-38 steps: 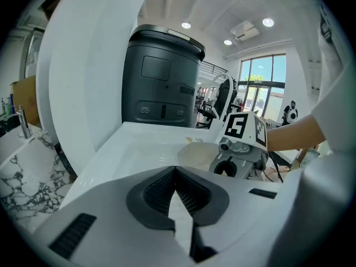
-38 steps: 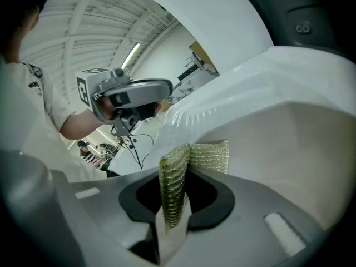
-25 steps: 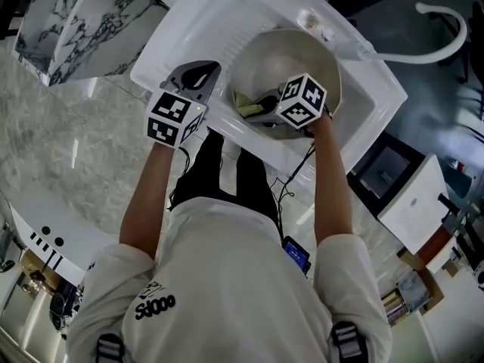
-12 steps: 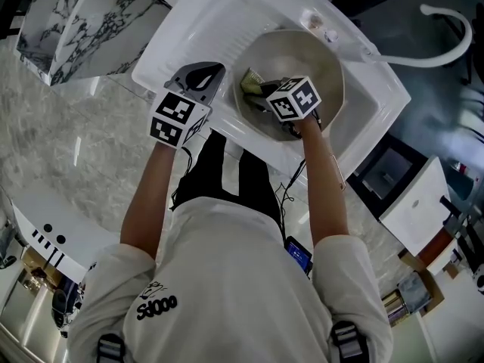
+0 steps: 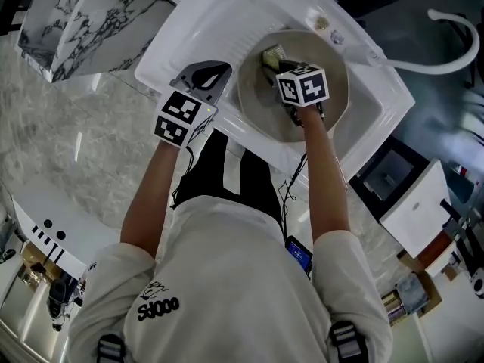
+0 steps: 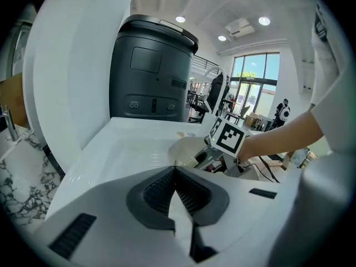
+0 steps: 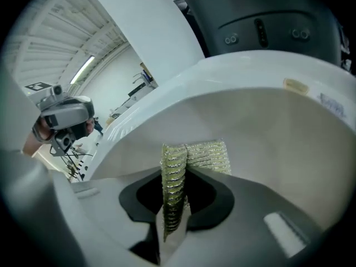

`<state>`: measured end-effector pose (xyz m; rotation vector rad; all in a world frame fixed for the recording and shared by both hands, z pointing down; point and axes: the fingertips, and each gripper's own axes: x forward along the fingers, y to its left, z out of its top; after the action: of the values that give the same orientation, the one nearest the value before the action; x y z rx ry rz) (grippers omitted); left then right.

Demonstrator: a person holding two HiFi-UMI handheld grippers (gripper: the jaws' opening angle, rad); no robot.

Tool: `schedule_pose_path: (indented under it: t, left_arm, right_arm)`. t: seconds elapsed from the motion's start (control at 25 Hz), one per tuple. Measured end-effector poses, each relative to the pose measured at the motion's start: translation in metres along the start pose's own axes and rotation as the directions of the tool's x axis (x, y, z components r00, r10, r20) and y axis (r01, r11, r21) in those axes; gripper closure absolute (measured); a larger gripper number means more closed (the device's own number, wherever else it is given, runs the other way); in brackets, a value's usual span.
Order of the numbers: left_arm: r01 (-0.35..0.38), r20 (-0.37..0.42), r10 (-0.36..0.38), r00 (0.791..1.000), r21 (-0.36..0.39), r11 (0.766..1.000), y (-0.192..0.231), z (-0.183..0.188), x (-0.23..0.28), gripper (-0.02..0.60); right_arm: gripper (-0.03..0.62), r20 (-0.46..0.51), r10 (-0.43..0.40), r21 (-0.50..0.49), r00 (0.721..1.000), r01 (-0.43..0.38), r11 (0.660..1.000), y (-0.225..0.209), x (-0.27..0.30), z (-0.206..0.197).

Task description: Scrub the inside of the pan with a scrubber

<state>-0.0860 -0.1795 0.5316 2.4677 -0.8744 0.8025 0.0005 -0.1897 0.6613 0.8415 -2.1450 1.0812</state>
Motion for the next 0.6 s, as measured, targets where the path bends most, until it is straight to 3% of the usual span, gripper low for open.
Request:
schedule_pose_path:
  t: [0.36,0.6]
  left_arm:
    - [0.022,0.007,-0.022,1.0,0.014,1.0,-0.007,0.007,0.006,0.577]
    - [0.024,0.017,-0.024,1.0,0.002,1.0,-0.009,0.01,0.008,0.577]
  right_arm:
    - [0.514,0.023,-0.233,-0.044,0.972,0.234,0.971,-0.066,-0.041,0.011]
    - [0.514,0.055,-0.288,-0.153,0.956,0.293,0.944,-0.077,-0.074,0.021]
